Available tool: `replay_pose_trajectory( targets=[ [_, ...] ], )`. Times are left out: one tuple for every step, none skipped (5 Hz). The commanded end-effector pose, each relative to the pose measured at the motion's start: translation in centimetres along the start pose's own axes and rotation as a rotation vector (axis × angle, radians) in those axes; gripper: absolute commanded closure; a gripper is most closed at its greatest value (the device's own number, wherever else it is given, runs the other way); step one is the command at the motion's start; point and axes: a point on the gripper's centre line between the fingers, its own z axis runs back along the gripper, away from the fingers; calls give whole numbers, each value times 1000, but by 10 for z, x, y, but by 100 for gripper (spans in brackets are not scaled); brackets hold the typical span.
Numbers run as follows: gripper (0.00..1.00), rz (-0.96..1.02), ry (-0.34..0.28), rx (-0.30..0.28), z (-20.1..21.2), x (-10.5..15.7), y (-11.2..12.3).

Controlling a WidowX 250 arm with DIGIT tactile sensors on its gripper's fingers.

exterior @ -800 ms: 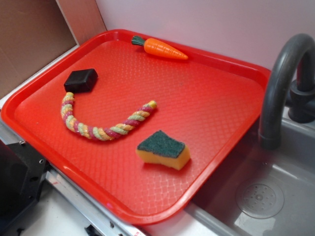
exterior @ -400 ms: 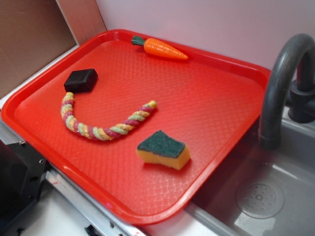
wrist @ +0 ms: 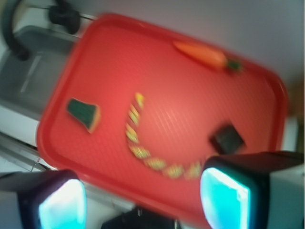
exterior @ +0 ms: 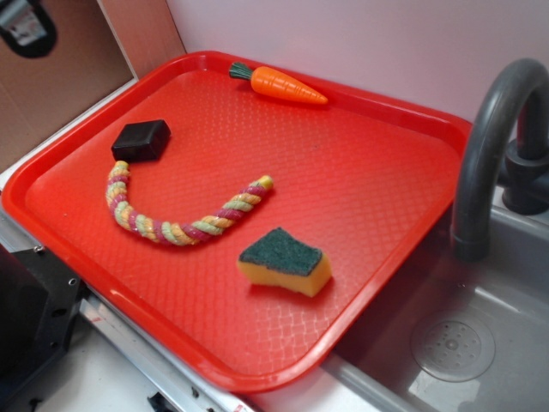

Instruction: Grab the green sponge.

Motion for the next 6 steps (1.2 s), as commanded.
replay_pose_trajectory(
  targets=[
    [0,-474,-88,-137,-34,36,-44],
    [0,-648,-2,-105,-64,42,-60],
    [0,-749,36,-128,-93,45,-70],
    [0,-813,125,-102,-121,43,-81],
    [0,-840,208,-102,-149,37,-81],
    [0,-835,325,-71,-176,26,-83]
  ],
)
